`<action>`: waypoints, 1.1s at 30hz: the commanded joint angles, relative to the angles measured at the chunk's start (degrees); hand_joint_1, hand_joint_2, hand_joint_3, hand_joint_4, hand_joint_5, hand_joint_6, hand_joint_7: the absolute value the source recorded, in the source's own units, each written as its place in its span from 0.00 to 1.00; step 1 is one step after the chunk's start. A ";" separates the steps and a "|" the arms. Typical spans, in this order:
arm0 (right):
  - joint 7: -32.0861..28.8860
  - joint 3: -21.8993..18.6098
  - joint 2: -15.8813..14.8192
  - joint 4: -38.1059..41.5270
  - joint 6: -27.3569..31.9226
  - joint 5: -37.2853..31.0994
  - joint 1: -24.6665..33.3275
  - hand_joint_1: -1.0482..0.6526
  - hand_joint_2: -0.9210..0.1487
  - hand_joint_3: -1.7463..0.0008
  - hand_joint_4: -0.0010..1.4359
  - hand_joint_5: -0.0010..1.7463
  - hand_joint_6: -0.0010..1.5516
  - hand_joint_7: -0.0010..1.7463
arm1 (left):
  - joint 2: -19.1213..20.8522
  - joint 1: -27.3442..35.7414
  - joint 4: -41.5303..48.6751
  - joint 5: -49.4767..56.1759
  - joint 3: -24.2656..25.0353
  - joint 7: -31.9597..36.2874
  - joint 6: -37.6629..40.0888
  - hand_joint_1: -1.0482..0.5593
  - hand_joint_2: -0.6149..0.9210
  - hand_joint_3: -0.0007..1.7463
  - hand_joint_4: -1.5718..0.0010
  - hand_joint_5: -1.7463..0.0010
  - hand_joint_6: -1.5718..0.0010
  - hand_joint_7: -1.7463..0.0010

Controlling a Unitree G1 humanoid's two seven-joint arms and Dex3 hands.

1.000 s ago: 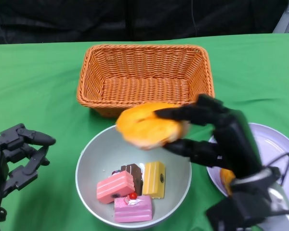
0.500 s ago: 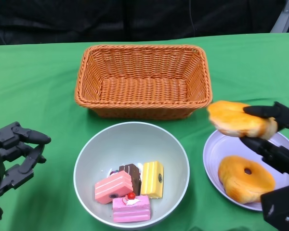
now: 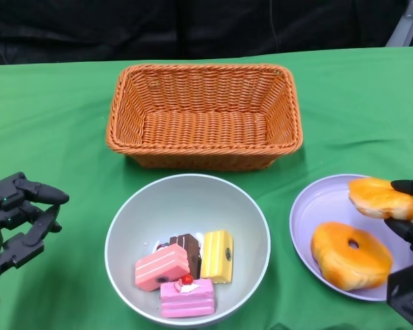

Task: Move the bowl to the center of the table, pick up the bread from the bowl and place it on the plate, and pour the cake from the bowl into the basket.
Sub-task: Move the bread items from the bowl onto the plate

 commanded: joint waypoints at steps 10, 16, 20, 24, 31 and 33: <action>-2.91 4.56 -1.12 17.54 1.86 0.81 -10.39 0.55 0.04 1.00 0.57 0.72 0.70 0.12 | 0.93 0.50 -0.57 -1.04 0.97 -0.59 -0.56 0.66 0.92 0.33 0.51 0.19 0.48 0.39; -0.63 7.65 -0.59 20.41 5.18 0.52 -12.58 0.53 0.02 1.00 0.57 0.67 0.73 0.09 | 0.95 0.59 -0.35 -0.65 0.86 -0.73 -1.41 0.67 0.92 0.35 0.51 0.19 0.49 0.39; 8.25 9.93 -1.21 13.41 13.02 0.80 -10.40 0.50 0.00 0.99 0.57 0.52 0.69 0.03 | 0.91 0.68 -0.31 -0.43 0.91 -0.61 -1.60 0.68 0.91 0.36 0.50 0.19 0.49 0.40; 21.01 11.59 -2.48 -2.88 24.07 0.28 -4.50 0.46 0.00 0.99 0.57 0.20 0.53 0.00 | 0.93 0.77 -0.32 -0.17 0.89 -0.43 -1.78 0.67 0.90 0.36 0.50 0.19 0.48 0.41; 45.28 13.53 -7.24 -28.78 40.85 0.15 2.04 0.40 0.00 0.99 0.28 0.00 0.26 0.00 | 0.94 0.52 -0.23 0.25 0.71 -0.10 -1.06 0.67 0.90 0.36 0.50 0.20 0.48 0.42; 48.89 13.48 -7.67 -32.45 43.96 -0.01 2.47 0.38 0.00 0.99 0.22 0.00 0.22 0.00 | 0.96 0.44 -0.12 0.65 0.70 0.27 -1.20 0.66 0.90 0.36 0.50 0.20 0.48 0.42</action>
